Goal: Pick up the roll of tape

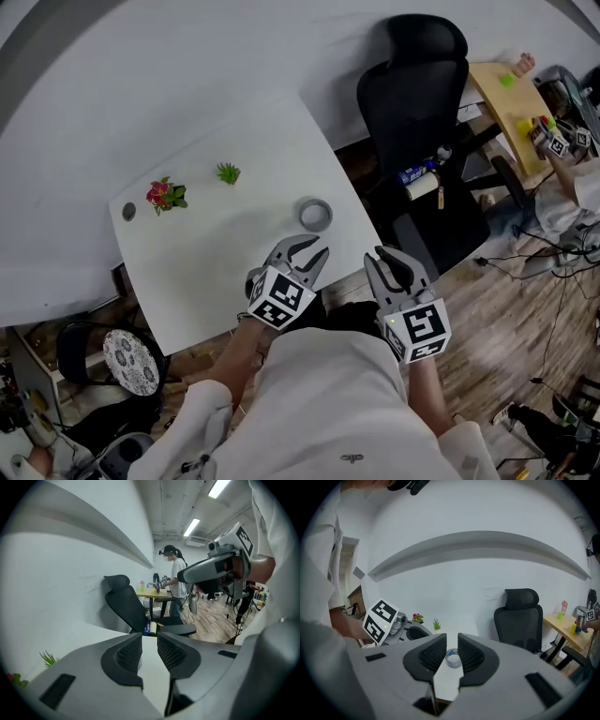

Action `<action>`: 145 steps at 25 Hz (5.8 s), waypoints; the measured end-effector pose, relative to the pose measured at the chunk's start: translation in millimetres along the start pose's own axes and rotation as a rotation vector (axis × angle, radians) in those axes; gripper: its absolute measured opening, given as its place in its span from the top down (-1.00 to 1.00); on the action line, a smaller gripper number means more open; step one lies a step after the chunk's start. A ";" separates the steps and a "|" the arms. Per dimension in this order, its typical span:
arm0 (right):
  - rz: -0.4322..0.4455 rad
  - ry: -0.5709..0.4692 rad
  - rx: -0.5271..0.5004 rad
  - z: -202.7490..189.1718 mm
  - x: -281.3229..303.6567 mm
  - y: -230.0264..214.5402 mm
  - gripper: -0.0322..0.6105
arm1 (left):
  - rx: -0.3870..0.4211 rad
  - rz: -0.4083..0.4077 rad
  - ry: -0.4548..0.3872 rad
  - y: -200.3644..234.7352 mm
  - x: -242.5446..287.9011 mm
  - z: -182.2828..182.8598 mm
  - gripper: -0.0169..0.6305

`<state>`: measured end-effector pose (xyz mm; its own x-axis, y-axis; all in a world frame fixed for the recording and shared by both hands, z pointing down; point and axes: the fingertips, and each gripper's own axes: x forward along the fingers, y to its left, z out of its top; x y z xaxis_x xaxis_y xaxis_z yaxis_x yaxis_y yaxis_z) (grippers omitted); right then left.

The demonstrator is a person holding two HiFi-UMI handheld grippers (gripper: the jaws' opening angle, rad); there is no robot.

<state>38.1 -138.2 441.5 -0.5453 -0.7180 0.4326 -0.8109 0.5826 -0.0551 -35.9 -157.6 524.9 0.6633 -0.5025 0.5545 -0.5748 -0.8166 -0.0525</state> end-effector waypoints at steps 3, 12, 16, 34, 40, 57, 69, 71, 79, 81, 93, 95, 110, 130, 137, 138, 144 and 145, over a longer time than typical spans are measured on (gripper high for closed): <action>-0.003 0.017 0.002 -1.9 4.9 -0.9 0.67 | 0.055 -0.007 0.049 6.5 12.1 -11.1 0.61; 0.000 0.051 0.002 -9.2 14.8 -10.2 0.67 | 0.125 -0.041 0.153 10.9 46.3 -35.1 0.59; -0.003 0.062 0.023 -16.1 20.3 -15.6 0.67 | 0.101 -0.045 0.192 15.2 57.3 -49.9 0.57; -0.006 0.118 0.071 -41.0 19.3 -21.7 0.67 | 0.346 -0.050 0.385 26.6 104.8 -103.9 0.53; 0.002 0.128 0.077 -45.4 19.7 -18.6 0.68 | 0.429 -0.057 0.433 29.2 116.4 -116.4 0.48; 0.007 0.143 0.099 -52.4 19.9 -19.1 0.68 | 0.535 -0.041 0.492 28.8 130.8 -136.6 0.47; 0.013 0.147 0.100 -56.9 22.3 -18.5 0.68 | 0.542 -0.024 0.487 24.8 132.3 -138.5 0.54; 0.007 0.149 0.106 -57.4 21.9 -19.5 0.68 | 0.550 -0.027 0.485 23.9 132.3 -137.6 0.55; -0.009 0.151 0.120 -57.1 23.2 -25.2 0.68 | 0.589 -0.027 0.467 23.2 132.1 -134.9 0.63; -0.013 0.149 0.121 -56.3 23.2 -27.3 0.68 | 0.582 -0.026 0.462 22.7 132.5 -134.4 0.65; -0.017 0.119 0.107 -46.1 25.2 -21.1 0.68 | 0.602 -0.020 0.460 20.0 125.3 -131.0 0.76; -0.016 0.112 0.104 -44.9 25.3 -19.5 0.68 | 0.604 -0.018 0.461 20.1 122.1 -130.9 0.77; 0.062 0.039 0.056 -25.4 11.3 -8.4 0.71 | 0.552 0.083 0.465 13.6 82.4 -114.9 0.78; 0.288 -0.023 0.001 -45.7 -72.3 -4.8 0.78 | 0.375 0.325 0.512 -72.1 15.6 -77.9 0.78; 0.367 -0.031 -0.025 -61.2 -95.4 3.5 0.81 | 0.301 0.438 0.457 -109.4 -18.8 -49.1 0.78; 0.378 -0.034 -0.029 -61.7 -98.1 4.5 0.82 | 0.295 0.455 0.450 -114.1 -24.4 -45.1 0.78; 0.432 -0.063 -0.059 -58.7 -116.7 10.7 0.84 | 0.236 0.542 0.386 -140.2 -51.3 -20.4 0.78; 0.441 -0.068 -0.064 -58.1 -119.7 11.6 0.85 | 0.224 0.555 0.374 -144.8 -55.1 -15.5 0.78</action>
<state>106.3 -23.4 441.3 -0.8504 -0.4175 0.3202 -0.4839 0.8596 -0.1643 3.4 -7.3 514.9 0.0679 -0.7634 0.6423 -0.6411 -0.5267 -0.5582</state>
